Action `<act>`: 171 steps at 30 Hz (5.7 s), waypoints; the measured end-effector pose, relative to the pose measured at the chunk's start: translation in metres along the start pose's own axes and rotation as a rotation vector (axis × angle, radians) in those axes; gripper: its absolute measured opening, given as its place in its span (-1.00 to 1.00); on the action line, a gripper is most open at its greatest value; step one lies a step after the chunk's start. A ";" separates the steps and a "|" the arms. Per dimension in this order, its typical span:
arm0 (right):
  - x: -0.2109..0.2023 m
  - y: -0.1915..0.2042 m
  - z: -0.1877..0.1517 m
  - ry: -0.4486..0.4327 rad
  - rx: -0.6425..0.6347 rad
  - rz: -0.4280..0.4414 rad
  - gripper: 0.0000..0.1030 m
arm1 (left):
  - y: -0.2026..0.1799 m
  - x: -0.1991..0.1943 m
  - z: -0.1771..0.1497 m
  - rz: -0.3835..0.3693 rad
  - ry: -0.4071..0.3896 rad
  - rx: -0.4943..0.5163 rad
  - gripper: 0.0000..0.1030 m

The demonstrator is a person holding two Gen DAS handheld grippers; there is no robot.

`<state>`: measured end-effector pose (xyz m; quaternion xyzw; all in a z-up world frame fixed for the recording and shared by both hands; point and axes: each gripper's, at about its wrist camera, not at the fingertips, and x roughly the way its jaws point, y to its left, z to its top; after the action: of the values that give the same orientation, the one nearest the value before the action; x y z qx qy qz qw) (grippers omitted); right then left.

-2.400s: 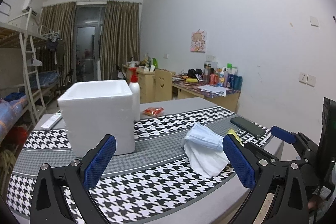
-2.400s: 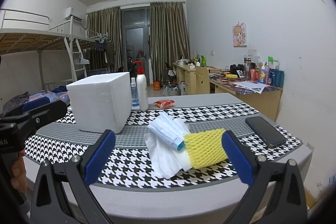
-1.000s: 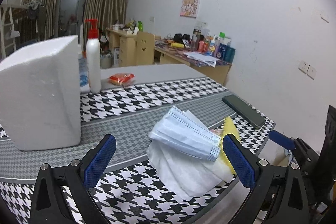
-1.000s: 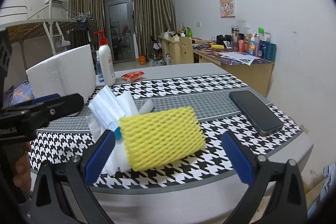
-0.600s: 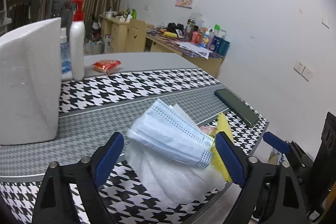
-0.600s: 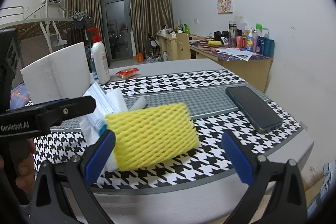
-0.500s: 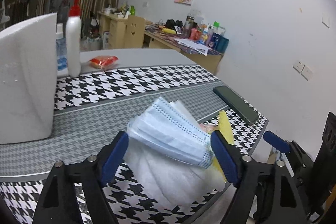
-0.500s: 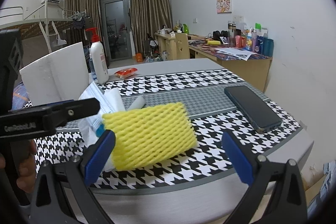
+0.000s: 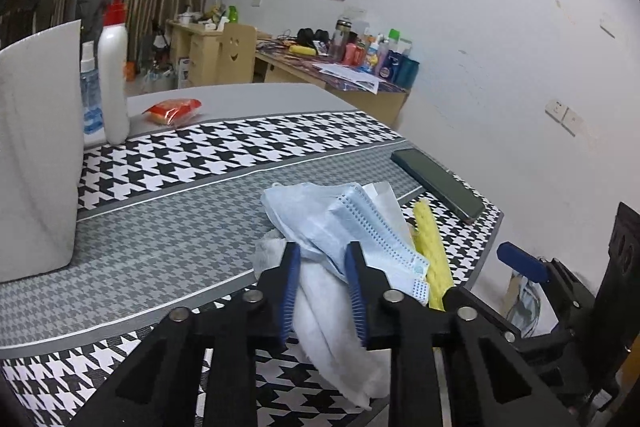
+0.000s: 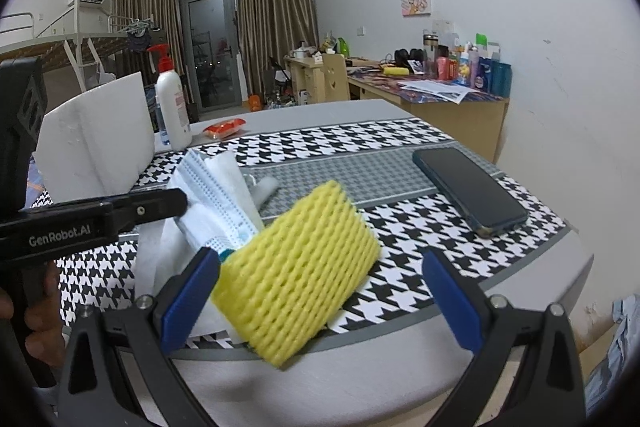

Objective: Organize soft objects

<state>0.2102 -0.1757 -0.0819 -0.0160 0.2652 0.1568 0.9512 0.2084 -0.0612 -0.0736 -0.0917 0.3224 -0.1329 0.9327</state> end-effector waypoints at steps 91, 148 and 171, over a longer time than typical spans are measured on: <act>0.002 -0.025 -0.023 0.097 0.080 0.043 0.11 | 0.020 -0.010 -0.011 -0.070 0.061 -0.115 0.12; -0.004 -0.020 -0.023 0.118 0.030 -0.079 0.41 | 0.012 -0.049 -0.015 -0.088 -0.010 -0.019 -0.84; -0.029 0.025 -0.003 0.052 -0.001 0.177 -0.64 | 0.022 -0.056 -0.019 -0.110 -0.012 -0.041 -0.84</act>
<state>0.1771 -0.1606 -0.0683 0.0032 0.2900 0.2401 0.9264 0.1578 -0.0251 -0.0618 -0.1292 0.3140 -0.1767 0.9239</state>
